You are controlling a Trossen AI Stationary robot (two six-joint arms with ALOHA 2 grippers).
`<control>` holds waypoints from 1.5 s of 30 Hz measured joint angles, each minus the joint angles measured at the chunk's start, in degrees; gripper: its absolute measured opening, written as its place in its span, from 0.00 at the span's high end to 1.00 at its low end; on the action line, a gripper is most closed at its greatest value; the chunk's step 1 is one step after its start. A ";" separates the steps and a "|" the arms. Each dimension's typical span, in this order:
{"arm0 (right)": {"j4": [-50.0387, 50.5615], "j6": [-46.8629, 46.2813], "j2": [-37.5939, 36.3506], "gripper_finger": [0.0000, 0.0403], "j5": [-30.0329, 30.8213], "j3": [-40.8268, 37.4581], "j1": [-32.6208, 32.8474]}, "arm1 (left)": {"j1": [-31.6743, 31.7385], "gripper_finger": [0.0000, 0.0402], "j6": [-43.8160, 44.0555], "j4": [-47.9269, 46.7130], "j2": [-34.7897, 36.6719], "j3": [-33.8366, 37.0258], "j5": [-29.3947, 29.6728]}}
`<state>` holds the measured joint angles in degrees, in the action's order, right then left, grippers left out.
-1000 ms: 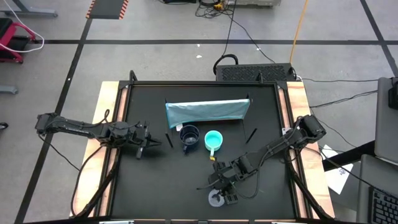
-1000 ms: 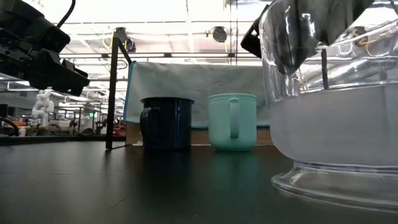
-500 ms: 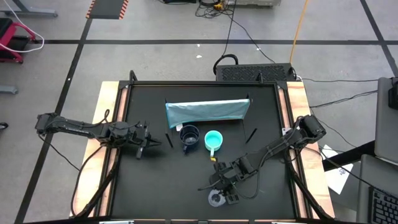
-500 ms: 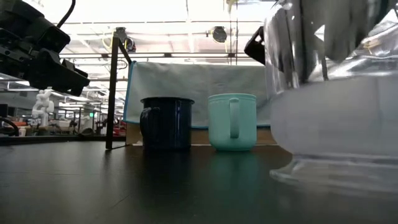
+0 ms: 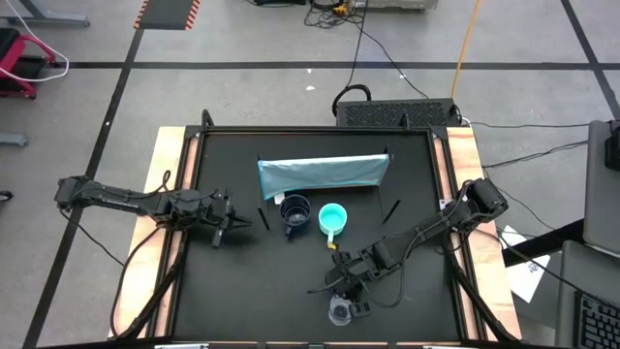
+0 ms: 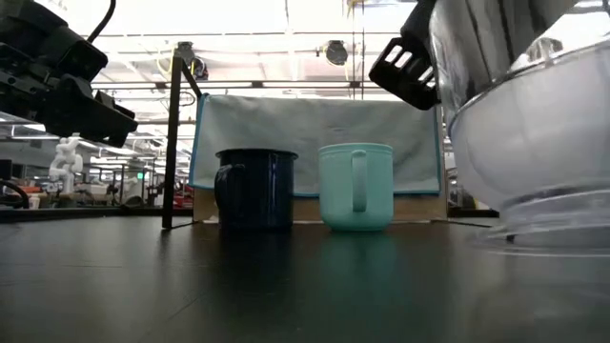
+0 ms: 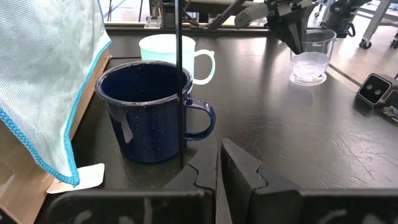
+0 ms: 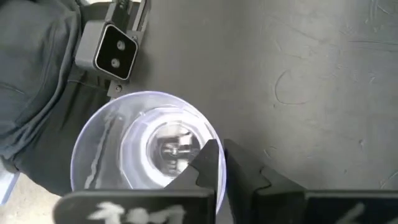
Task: Stack small to large cups/mugs on shelf
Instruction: Move the transparent mug to the center of the table
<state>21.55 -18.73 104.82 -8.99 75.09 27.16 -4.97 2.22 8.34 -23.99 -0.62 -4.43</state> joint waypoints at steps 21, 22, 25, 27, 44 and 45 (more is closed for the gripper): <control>14.10 -5.30 -17.34 1.00 18.22 0.02 -2.78 | 0.00 0.94 -0.39 -1.11 0.00 0.00 0.00; 13.73 -4.81 -17.76 1.00 18.20 0.02 -2.69 | 0.00 0.94 -0.39 -1.24 0.00 0.00 0.00; 13.46 -4.18 -18.85 1.00 18.16 0.02 -2.28 | 0.01 0.94 -0.33 -1.87 0.00 0.00 0.00; 14.54 -3.78 -19.45 1.00 18.20 0.02 -1.93 | 0.01 0.94 -0.26 -2.11 0.00 0.00 0.00; 1.80 -4.10 -30.63 1.00 19.34 -17.42 -0.10 | 0.00 0.94 0.46 -1.07 0.00 0.00 0.00; -0.17 -4.38 -32.61 1.00 19.41 -19.45 -0.27 | 0.00 0.94 0.48 -0.99 0.00 0.00 0.02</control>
<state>21.38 -23.11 72.21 10.42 55.64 26.90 -4.97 2.70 7.35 -23.99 -0.62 -4.40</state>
